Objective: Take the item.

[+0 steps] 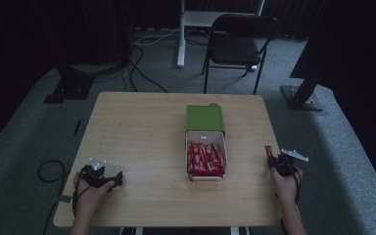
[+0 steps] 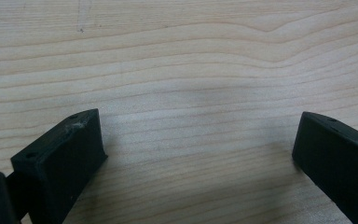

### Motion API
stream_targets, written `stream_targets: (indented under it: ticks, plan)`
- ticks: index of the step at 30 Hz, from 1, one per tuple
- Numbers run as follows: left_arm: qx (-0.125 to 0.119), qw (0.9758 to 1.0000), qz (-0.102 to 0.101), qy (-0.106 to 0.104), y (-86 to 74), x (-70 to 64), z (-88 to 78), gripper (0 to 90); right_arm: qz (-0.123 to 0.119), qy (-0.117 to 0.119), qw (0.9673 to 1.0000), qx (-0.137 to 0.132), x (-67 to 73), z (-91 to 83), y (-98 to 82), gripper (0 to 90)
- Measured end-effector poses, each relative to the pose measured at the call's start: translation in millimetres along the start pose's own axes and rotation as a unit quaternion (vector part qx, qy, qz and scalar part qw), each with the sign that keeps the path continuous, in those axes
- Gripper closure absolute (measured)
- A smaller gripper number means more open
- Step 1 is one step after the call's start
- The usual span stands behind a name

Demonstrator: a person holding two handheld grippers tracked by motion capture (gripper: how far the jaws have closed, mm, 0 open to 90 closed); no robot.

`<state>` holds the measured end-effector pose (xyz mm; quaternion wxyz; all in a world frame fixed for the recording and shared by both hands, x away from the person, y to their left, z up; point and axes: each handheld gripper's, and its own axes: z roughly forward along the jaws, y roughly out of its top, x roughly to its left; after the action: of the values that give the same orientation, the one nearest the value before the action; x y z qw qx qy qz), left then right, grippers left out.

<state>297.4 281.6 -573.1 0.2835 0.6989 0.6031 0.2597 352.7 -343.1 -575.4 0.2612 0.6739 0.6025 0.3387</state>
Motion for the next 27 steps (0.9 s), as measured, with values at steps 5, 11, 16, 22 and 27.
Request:
stream_targets:
  ticks: [5, 11, 16, 22, 27]
  plan:
    - [0.0, 1.0, 0.0, 0.0, 0.0, 0.0, 0.1, 2.8, 0.003, 0.001, 0.9999, -0.011, -2.1, -6.3, 4.5, 67.0]
    - [0.0, 1.0, 0.0, 0.0, 0.0, 0.0, 0.0, 2.8, -0.014, 0.009, 0.9998, -0.015, -5.9, -12.4, 10.2, 51.4]
    - [0.001, 1.0, 0.0, 0.001, 0.1, -0.3, -0.1, 2.8, -0.048, 0.027, 0.9984, -0.018, -4.0, -14.0, 10.6, 42.8]
    - [0.0, 1.0, 0.007, -0.005, 0.5, -1.2, 0.2, 2.8, -0.065, 0.072, 0.9953, -0.004, 2.6, -15.2, 12.8, 29.4]
    - [0.003, 0.9995, 0.025, -0.019, 1.8, -5.4, 0.5, 2.9, -0.083, 0.095, 0.9919, 0.01, 8.9, -18.2, 13.3, 24.6]
